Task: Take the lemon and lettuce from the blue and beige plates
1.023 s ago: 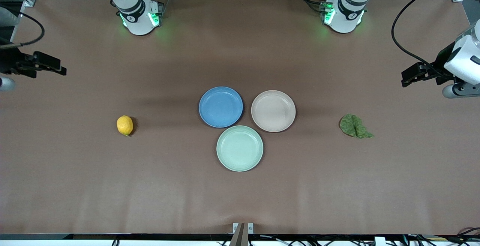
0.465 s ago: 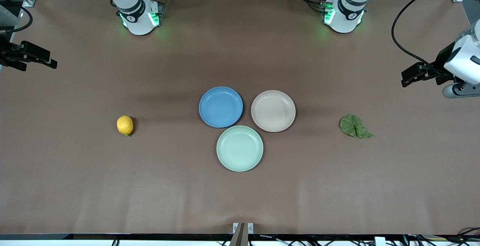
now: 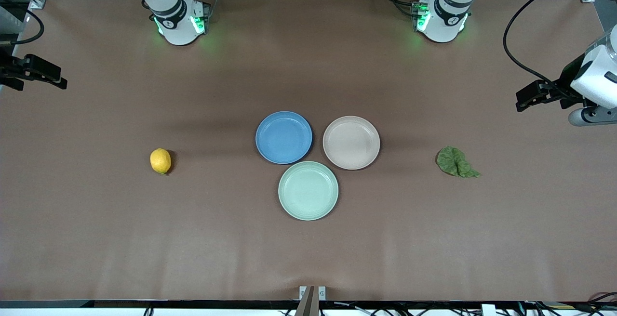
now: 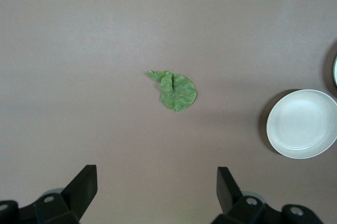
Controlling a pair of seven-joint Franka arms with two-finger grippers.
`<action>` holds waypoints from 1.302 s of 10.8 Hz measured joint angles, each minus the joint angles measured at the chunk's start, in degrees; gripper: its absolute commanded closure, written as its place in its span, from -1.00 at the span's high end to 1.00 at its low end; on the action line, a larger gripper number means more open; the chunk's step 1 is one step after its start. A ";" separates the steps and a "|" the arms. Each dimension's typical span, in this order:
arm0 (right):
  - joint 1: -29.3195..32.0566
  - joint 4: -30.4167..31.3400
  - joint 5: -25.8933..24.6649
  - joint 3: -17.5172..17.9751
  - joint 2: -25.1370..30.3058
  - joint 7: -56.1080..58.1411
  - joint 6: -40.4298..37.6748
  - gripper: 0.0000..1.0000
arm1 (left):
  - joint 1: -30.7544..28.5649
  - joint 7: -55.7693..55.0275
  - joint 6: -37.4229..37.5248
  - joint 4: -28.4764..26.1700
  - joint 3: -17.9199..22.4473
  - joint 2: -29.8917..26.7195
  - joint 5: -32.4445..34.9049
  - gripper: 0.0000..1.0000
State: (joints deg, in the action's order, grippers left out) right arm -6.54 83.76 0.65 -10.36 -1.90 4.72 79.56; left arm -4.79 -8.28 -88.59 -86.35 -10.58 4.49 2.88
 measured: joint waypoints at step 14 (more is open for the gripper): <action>-0.15 0.00 -0.66 -0.01 0.00 0.00 3.81 1.00 | 0.00 2.52 0.01 0.16 -0.07 -0.03 0.00 1.00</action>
State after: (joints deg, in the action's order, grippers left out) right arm -6.69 83.76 -0.01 -10.37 -1.91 4.72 83.36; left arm -4.79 -5.76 -88.58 -86.20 -10.66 4.46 2.88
